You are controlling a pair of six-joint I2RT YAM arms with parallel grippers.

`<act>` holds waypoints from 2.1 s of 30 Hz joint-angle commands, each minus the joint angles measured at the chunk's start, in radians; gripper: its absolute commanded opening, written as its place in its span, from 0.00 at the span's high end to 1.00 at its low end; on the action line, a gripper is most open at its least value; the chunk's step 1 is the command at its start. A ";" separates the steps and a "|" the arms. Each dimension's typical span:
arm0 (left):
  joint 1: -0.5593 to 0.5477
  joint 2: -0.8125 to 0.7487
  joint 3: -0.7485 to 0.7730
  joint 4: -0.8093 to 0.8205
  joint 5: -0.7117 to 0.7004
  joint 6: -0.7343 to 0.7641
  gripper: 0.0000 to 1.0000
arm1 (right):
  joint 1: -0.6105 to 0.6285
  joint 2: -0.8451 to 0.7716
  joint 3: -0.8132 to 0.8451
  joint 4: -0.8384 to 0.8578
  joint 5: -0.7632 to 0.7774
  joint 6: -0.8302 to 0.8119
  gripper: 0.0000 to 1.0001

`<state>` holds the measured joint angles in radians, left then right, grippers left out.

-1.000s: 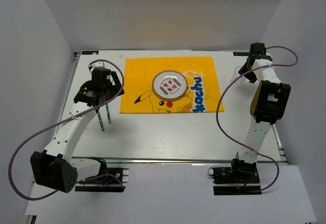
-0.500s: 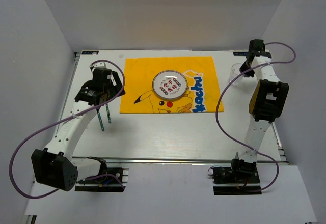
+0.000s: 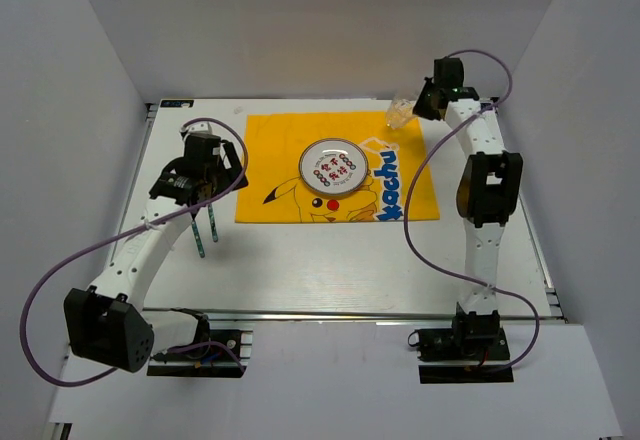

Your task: Set the dinner table for one person

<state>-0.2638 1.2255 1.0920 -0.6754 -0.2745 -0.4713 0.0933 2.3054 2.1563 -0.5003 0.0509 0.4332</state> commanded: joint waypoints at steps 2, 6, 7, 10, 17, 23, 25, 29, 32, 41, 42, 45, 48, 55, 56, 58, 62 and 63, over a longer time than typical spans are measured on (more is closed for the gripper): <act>0.005 0.019 -0.003 0.017 0.023 0.019 0.02 | -0.017 0.103 0.155 0.086 -0.025 -0.022 1.00; 0.005 0.034 -0.001 0.017 0.020 0.020 0.02 | -0.015 0.127 0.177 0.120 -0.006 -0.037 1.00; 0.005 0.034 -0.001 0.019 0.023 0.022 0.02 | -0.014 0.137 0.177 0.123 -0.006 -0.045 1.00; 0.005 0.035 -0.001 0.020 0.026 0.023 0.02 | -0.014 0.160 0.180 0.115 -0.019 -0.070 1.00; 0.005 0.043 -0.001 0.019 0.026 0.026 0.02 | -0.006 0.164 0.165 0.105 -0.010 -0.108 1.00; 0.005 0.031 -0.006 0.028 0.041 0.031 0.02 | -0.003 0.167 0.163 0.103 -0.002 -0.116 1.00; 0.005 0.031 -0.009 0.030 0.041 0.030 0.02 | -0.003 0.169 0.163 0.105 -0.009 -0.114 0.94; 0.005 0.038 -0.004 0.027 0.044 0.031 0.02 | 0.000 0.170 0.163 0.108 -0.009 -0.109 0.78; 0.005 0.039 -0.006 0.030 0.049 0.031 0.02 | 0.000 0.172 0.166 0.109 -0.006 -0.105 0.70; 0.005 0.052 -0.006 0.027 0.037 0.028 0.02 | 0.000 0.100 0.197 0.128 -0.040 -0.082 0.11; 0.005 0.058 -0.006 0.023 0.035 0.026 0.02 | -0.001 0.080 0.198 0.132 -0.040 -0.082 0.11; 0.014 0.072 0.000 0.017 0.023 0.014 0.02 | 0.000 -0.030 0.197 0.137 -0.020 -0.105 0.11; 0.026 0.106 0.022 -0.006 -0.005 -0.021 0.02 | 0.005 -0.170 0.168 0.097 0.015 -0.126 0.11; 0.072 0.195 0.112 -0.098 -0.029 -0.108 0.02 | 0.013 -0.743 -0.376 0.158 0.026 -0.111 0.11; 0.083 0.206 0.124 -0.105 -0.034 -0.109 0.02 | 0.011 -0.797 -0.438 0.169 0.011 -0.105 0.11; 0.093 0.218 0.152 -0.131 -0.064 -0.109 0.02 | 0.013 -0.938 -0.588 0.178 -0.034 -0.102 0.11; 0.130 0.285 0.167 -0.165 -0.071 -0.112 0.02 | 0.016 -1.092 -0.736 0.140 -0.175 -0.079 0.11; 0.139 0.298 0.167 -0.159 -0.057 -0.110 0.02 | 0.016 -1.139 -0.792 0.141 -0.233 -0.076 0.11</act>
<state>-0.1505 1.4921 1.2354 -0.7967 -0.3153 -0.5686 0.1013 1.1748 1.4803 -0.3279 -0.0372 0.3405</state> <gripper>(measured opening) 0.982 0.891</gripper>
